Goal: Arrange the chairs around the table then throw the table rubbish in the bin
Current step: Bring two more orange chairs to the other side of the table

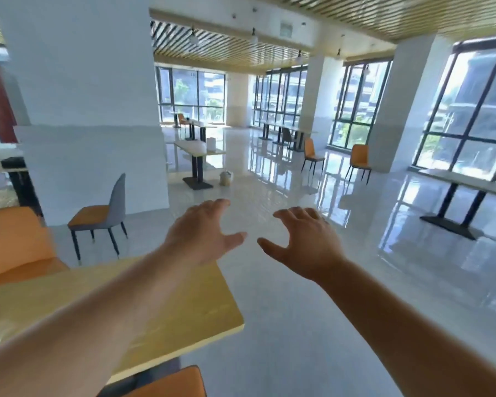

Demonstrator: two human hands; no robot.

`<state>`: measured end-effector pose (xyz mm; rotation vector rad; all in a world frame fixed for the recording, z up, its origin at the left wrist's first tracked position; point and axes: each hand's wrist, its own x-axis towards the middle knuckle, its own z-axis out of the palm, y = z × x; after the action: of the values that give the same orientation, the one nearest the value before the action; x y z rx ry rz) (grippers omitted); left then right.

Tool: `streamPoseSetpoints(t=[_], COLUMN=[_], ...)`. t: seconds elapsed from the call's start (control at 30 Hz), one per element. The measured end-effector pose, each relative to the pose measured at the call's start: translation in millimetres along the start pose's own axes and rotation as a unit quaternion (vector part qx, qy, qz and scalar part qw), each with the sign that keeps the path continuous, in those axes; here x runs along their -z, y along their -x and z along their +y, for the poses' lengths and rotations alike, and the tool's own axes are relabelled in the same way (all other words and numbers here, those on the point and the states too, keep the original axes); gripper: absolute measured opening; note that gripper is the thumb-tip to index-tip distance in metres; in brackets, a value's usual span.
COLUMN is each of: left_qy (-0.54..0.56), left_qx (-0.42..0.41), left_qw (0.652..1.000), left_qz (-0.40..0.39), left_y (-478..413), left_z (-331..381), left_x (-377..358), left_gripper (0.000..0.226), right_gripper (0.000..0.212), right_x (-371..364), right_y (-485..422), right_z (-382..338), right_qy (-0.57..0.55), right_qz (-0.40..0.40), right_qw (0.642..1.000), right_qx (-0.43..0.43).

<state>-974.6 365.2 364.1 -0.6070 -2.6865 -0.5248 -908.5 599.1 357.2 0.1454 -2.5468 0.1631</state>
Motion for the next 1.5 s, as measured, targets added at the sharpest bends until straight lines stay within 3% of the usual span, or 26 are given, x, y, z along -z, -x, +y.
streamPoseSetpoints(t=[0.23, 0.43, 0.63, 0.73, 0.93, 1.07, 1.23, 1.4, 1.5], left_qy=[-0.001, -0.037, -0.036, -0.01, -0.051, -0.019, -0.018, -0.056, -0.086], left_qx=[-0.076, -0.107, -0.102, -0.1, -0.147, -0.168, -0.187, -0.126, -0.064], left_qw=[0.994, 0.99, 0.992, 0.991, 0.98, 0.97, 0.967, 0.982, 0.99], left_qz=[0.076, 0.085, 0.059, 0.084, 0.126, 0.172, 0.171, 0.128, 0.09], left_y=[-119.4, -200.9, -314.4, -383.3, -530.5, -628.3, -727.2, -825.2, -878.6], left_z=[163.5, 221.6, 218.2, 207.2, 204.1, 222.1, 226.6, 188.0, 149.5], left_x=[-27.1, -63.2, -125.3, -163.1, -222.9, -238.5, -299.9, -368.1, -397.0], left_gripper=[0.089, 0.079, 0.061, 0.056, 0.088, 0.094, 0.09, 0.086, 0.086], right_gripper=[0.083, 0.073, 0.061, 0.058, 0.077, 0.085, 0.087, 0.081, 0.08], right_x=[86.0, 80.8, 19.9, -15.0, -43.1, -50.5, -110.0, -214.0, -281.6], right_y=[-37.4, -86.3, -160.6, -210.5, -323.6, -391.3, -467.6, -563.3, -633.1], right_z=[175.7, 269.4, 348.7, 389.8, 471.5, 523.9, 593.1, 659.3, 687.7], right_qy=[0.055, 0.055, 0.091, 0.106, 0.16, 0.141, 0.11, 0.064, 0.036], right_qz=[0.035, 0.043, 0.022, 0.024, 0.043, 0.09, 0.075, 0.056, -0.008], right_qw=[0.998, 0.997, 0.995, 0.994, 0.986, 0.986, 0.991, 0.996, 0.998], right_qx=[-0.011, -0.029, -0.032, -0.023, -0.003, -0.013, -0.019, 0.026, 0.053])
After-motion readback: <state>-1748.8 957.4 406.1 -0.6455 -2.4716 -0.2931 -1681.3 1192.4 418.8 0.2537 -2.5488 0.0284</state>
